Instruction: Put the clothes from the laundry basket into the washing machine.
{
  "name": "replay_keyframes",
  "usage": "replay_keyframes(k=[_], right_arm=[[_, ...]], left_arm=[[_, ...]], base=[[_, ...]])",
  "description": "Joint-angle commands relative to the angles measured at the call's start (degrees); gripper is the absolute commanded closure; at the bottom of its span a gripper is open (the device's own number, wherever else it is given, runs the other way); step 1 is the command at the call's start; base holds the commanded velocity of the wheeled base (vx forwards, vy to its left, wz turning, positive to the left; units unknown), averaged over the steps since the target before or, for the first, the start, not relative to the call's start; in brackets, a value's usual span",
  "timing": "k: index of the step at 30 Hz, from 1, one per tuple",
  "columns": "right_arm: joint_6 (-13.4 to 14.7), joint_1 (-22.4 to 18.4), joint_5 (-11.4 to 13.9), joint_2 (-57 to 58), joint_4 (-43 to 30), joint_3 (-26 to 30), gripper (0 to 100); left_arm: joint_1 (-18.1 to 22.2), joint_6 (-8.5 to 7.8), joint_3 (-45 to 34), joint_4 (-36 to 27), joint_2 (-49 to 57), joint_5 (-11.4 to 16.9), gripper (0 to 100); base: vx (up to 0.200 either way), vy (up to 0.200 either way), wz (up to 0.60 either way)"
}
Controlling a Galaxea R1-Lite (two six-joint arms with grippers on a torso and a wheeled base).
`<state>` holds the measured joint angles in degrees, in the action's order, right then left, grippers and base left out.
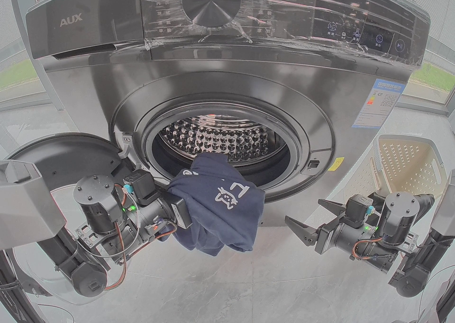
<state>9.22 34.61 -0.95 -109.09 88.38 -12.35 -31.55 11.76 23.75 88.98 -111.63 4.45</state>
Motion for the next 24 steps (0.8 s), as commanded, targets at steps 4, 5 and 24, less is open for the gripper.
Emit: replay_keyframes(k=[4, 5, 24], right_arm=[[0.01, 0.02, -0.02, -0.07, 0.04, -0.13, 0], [0.01, 0.02, -0.02, -0.07, 0.04, -0.13, 0], [0.01, -0.07, -0.02, -0.33, 0.04, -0.31, 0]], left_arm=[[0.0, 0.01, -0.02, 0.49, -0.17, 0.03, 100], [-0.09, 0.01, -0.02, 0.49, -0.17, 0.03, 100], [-0.18, -0.78, -0.28, 0.49, -0.87, -0.06, 100]], base=[[0.0, 0.2, 0.0], [0.0, 0.2, 0.0], [0.0, 0.0, 0.0]])
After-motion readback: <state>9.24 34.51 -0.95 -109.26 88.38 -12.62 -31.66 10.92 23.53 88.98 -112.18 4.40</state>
